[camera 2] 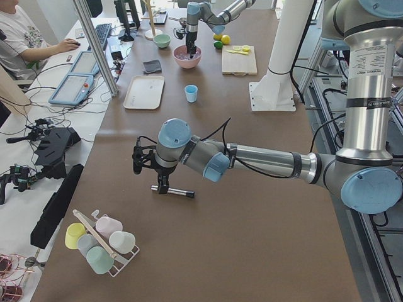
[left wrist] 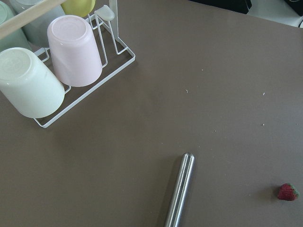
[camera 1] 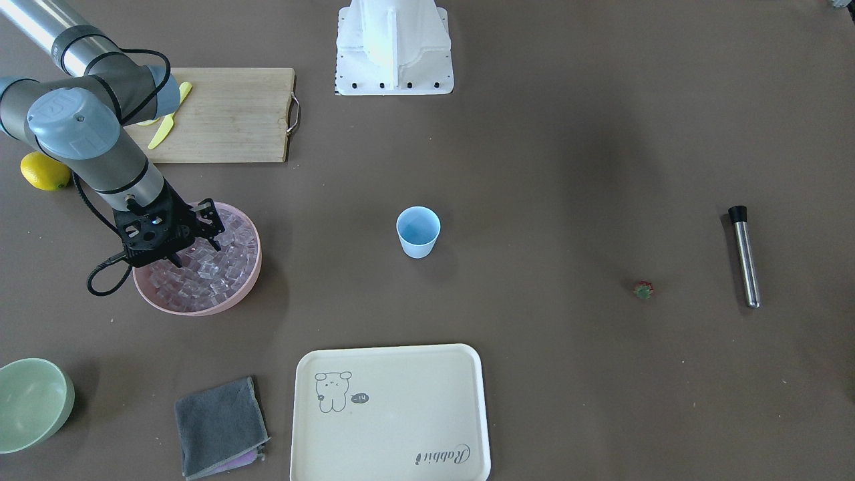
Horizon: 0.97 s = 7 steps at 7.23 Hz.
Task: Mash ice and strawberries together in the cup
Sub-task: 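Lower the right gripper into the bowl and grasp an ice cube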
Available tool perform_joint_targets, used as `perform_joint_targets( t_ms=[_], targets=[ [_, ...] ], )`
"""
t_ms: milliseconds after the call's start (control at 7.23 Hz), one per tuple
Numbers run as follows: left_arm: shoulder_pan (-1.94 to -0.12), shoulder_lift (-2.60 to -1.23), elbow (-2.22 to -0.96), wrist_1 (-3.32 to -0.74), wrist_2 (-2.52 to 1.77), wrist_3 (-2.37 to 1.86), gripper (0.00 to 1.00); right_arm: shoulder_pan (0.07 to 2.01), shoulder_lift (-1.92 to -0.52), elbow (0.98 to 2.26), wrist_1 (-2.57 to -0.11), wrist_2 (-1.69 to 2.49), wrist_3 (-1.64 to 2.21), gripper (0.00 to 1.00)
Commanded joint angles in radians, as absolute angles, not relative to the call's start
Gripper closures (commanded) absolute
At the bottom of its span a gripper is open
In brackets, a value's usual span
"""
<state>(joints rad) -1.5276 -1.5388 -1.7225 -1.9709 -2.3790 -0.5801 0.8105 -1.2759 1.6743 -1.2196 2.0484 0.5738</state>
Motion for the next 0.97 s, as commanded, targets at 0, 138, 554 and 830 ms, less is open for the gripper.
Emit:
perform_joint_targets(
  t_ms=[0,138,554,830],
  targets=[
    [-1.526,-1.542,-1.721,-1.971,-2.379,-0.581,0.03,0.810,-1.275,1.675,-1.221,2.052,0.574,0.40],
    [-1.526,-1.548,-1.720,-1.971,-2.379,-0.581,0.03,0.808,-1.275,1.672,-1.220,2.048,0.574,0.40],
    [-1.526,-1.549,-1.717,-1.971,-2.379,-0.581,0.03,0.808,-1.273,1.675,-1.221,2.048,0.577,0.56],
    [-1.526,-1.548,-1.718,-1.971,-2.379,-0.581,0.03,0.808,-1.273,1.677,-1.220,2.045,0.577,0.73]
  ],
)
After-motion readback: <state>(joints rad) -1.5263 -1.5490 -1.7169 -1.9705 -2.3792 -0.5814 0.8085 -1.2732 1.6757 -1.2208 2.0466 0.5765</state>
